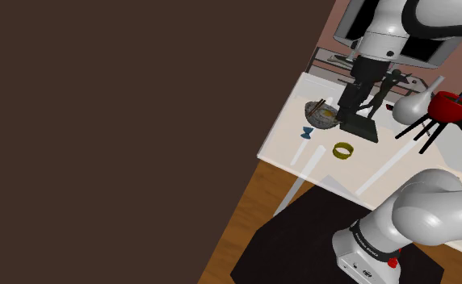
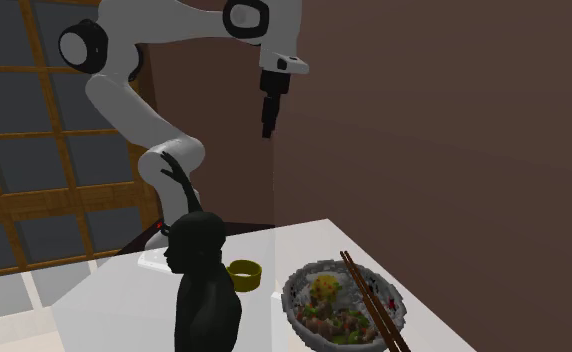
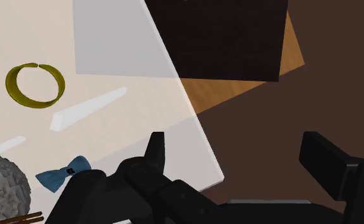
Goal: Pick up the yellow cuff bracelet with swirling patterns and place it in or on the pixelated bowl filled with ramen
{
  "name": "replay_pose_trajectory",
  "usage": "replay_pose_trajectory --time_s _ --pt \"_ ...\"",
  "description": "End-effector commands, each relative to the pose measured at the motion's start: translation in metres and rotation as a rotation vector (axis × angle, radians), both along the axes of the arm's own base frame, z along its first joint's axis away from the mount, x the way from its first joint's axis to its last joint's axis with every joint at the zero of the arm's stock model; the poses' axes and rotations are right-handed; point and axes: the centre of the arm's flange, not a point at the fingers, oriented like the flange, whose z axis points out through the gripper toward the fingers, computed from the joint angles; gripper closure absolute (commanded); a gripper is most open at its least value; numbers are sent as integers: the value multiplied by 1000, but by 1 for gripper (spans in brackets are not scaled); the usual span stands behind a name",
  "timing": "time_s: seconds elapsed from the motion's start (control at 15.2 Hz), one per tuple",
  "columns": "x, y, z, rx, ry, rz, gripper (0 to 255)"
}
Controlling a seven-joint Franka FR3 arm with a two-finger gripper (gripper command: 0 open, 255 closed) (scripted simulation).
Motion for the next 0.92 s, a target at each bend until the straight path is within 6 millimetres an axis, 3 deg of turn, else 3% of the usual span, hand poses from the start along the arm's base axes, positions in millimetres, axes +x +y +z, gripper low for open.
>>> replay_pose_trajectory --time_s 0.0,0.86 --pt "0 0 0 0 0 0 0" --pt "-17 -86 -131 -144 -14 94 0"
